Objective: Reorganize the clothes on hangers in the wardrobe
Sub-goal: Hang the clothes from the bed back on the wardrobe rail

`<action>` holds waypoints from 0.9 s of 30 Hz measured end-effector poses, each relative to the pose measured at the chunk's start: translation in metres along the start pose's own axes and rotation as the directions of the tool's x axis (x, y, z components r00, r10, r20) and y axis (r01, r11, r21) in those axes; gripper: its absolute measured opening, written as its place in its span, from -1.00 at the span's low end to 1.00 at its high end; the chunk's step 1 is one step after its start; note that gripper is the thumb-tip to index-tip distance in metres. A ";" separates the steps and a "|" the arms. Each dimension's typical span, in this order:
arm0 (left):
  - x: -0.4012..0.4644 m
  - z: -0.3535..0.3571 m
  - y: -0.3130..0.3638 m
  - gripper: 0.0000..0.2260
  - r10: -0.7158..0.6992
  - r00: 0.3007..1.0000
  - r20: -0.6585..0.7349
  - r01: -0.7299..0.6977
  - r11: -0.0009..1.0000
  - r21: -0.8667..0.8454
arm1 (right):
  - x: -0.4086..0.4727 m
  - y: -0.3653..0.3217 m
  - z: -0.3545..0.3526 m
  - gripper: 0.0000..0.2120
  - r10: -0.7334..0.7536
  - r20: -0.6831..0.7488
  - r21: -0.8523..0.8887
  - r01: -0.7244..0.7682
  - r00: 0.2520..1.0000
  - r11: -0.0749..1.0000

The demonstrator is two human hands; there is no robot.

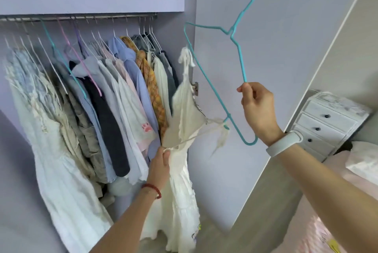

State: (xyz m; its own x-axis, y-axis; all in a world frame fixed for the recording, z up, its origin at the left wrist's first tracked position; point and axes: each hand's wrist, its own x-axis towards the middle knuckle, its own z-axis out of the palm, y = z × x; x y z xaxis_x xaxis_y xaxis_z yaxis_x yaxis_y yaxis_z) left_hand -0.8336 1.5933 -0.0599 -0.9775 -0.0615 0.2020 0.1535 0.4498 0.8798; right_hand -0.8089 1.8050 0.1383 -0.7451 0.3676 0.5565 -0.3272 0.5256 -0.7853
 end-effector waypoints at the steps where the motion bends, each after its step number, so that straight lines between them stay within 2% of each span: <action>1: -0.001 -0.009 -0.002 -0.86 -0.005 1.000 0.010 0.005 1.000 0.005 | -0.001 0.007 -0.001 -0.79 0.004 0.005 -0.021 -0.004 1.000 1.000; 4: -0.005 -0.032 0.000 -0.87 0.014 1.000 -0.010 -0.014 1.000 0.023 | -0.013 0.025 0.000 -0.82 -0.017 0.059 -0.067 0.021 0.998 0.998; 7: -0.006 -0.056 0.007 -0.85 0.020 0.996 -0.084 -0.023 0.999 -0.029 | -0.032 0.034 0.003 -0.82 -0.116 0.186 -0.107 0.137 0.976 0.985; 11: -0.006 -0.093 0.009 -0.83 -0.003 0.974 -0.226 -0.011 0.998 -0.061 | -0.053 0.029 0.020 -0.83 -0.254 0.366 -0.068 0.298 0.895 0.952; 15: -0.009 -0.138 0.011 -0.80 -0.098 0.897 -0.431 0.057 0.993 -0.108 | -0.067 0.005 0.060 -0.83 -0.347 0.491 0.062 0.365 0.799 0.929; 20: -0.018 -0.211 0.003 -0.76 -0.217 0.736 -0.641 0.215 0.973 -0.082 | -0.073 -0.044 0.126 -0.81 -0.292 0.631 0.196 0.216 0.718 0.956; 23: -0.022 -0.251 0.000 -0.76 -0.195 0.713 -0.674 0.234 0.972 -0.035 | -0.082 -0.074 0.165 -0.82 -0.249 0.647 0.267 0.093 0.720 0.959; 27: -0.021 -0.288 -0.001 -0.82 -0.181 0.700 -0.690 0.209 0.977 -0.044 | -0.091 -0.112 0.220 -0.81 -0.151 0.687 0.370 -0.163 0.711 0.915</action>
State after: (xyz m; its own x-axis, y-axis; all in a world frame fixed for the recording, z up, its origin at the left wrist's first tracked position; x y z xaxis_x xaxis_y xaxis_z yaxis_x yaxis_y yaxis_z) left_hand -0.7717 1.3374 0.0587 -0.6124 -0.7397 0.2788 -0.0483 0.3871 0.9208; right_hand -0.8325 1.5444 0.1159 -0.8795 -0.3452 0.3276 -0.3926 0.1372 -0.9094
